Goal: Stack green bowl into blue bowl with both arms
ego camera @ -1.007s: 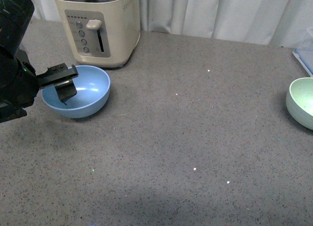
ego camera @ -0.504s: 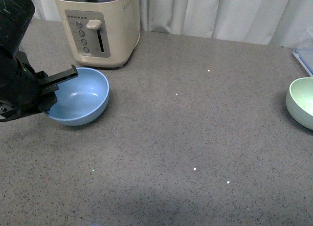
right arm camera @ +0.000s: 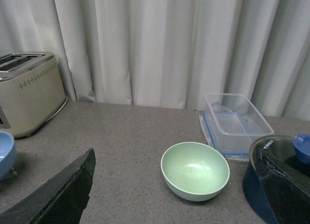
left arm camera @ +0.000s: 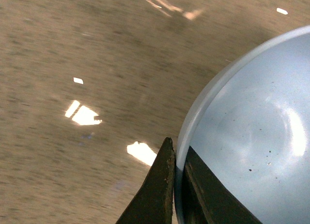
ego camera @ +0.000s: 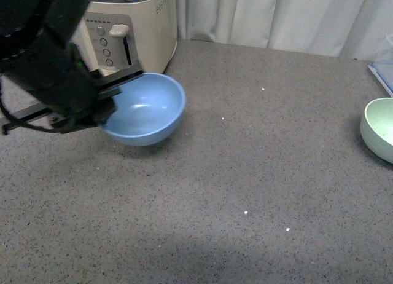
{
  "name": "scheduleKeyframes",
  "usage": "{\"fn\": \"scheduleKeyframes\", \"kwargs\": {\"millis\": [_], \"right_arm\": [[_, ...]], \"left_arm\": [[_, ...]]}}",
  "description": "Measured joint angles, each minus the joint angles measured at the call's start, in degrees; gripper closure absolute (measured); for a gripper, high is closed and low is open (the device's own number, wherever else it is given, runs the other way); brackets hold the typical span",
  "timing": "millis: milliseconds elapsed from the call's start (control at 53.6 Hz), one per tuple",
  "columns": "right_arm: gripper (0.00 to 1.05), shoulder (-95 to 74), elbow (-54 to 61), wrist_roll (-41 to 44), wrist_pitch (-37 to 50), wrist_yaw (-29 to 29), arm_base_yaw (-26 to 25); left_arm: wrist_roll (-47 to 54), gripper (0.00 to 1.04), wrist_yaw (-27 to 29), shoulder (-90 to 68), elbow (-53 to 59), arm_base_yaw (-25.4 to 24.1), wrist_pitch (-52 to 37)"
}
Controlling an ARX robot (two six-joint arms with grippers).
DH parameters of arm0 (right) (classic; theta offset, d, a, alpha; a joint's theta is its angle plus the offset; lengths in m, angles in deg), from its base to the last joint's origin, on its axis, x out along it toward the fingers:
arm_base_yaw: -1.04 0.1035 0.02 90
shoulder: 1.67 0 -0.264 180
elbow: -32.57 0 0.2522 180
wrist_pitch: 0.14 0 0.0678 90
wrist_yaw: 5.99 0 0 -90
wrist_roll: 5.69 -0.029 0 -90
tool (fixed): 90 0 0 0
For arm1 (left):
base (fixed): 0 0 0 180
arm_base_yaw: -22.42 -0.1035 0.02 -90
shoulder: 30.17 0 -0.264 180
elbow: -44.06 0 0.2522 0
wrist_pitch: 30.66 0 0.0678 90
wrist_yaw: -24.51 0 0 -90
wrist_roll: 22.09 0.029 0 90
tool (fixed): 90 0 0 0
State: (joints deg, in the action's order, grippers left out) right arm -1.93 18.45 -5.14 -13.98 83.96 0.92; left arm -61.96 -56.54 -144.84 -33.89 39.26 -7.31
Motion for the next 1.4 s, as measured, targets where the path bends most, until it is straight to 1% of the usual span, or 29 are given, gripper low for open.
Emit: {"fn": "scheduleKeyframes", "kwargs": {"millis": [205,410,504,709,746,858,951,970,1045,1101,1175,1212,1231,1250,1268,1306,1399], "right_arm": [[0.09,0.0,0.0,-0.02,0.0,0.0,0.0],[0.09,0.0,0.0,-0.02,0.0,0.0,0.0],[0.09,0.0,0.0,0.0,0.0,0.0,0.0],[0.09,0.0,0.0,0.0,0.0,0.0,0.0],[0.09,0.0,0.0,0.0,0.0,0.0,0.0],[0.09,0.0,0.0,0.0,0.0,0.0,0.0],[0.09,0.0,0.0,0.0,0.0,0.0,0.0],[0.09,0.0,0.0,0.0,0.0,0.0,0.0],[0.09,0.0,0.0,0.0,0.0,0.0,0.0],[0.09,0.0,0.0,0.0,0.0,0.0,0.0],[0.09,0.0,0.0,0.0,0.0,0.0,0.0],[0.09,0.0,0.0,0.0,0.0,0.0,0.0],[0.09,0.0,0.0,0.0,0.0,0.0,0.0],[0.09,0.0,0.0,0.0,0.0,0.0,0.0],[0.09,0.0,0.0,0.0,0.0,0.0,0.0],[0.09,0.0,0.0,0.0,0.0,0.0,0.0],[0.09,0.0,0.0,0.0,0.0,0.0,0.0]], "left_arm": [[-4.13,1.01,0.57,-1.42,-5.68,12.41,1.77],[-5.64,1.01,2.58,-6.58,-10.08,20.37,3.52],[-5.79,1.01,3.15,-8.48,-11.19,21.57,4.37],[-5.81,1.01,3.58,-9.35,-11.43,21.44,4.92],[-6.16,0.99,3.23,-9.38,-11.43,21.35,5.14],[-7.54,0.76,1.33,-9.27,-11.3,20.9,5.73],[-8.15,0.64,0.96,-8.55,-10.78,20.65,5.75],[-8.22,0.58,1.07,-8.04,-10.43,20.5,5.57],[-8.22,0.44,1.46,-5.97,-9.31,19.93,5.11],[-8.24,0.37,1.42,-4.31,-8.37,19.37,4.44],[-7.78,0.19,1.6,0.98,-5.33,17.05,2.58],[-7.28,0.14,2.01,2.8,-4.07,16.2,1.68],[-6.73,0.09,2.89,4.74,-2.54,15.26,0.31],[-5.9,0.05,4.13,6.03,-1.25,14.62,-0.98],[-4.85,0.05,5.2,7.48,0.28,13.99,-2.45],[-3.58,0.06,6.36,9.62,2.73,13.05,-4.37],[-1.6,0.06,5.9,15.67,10.38,10.12,-9.01]]}}
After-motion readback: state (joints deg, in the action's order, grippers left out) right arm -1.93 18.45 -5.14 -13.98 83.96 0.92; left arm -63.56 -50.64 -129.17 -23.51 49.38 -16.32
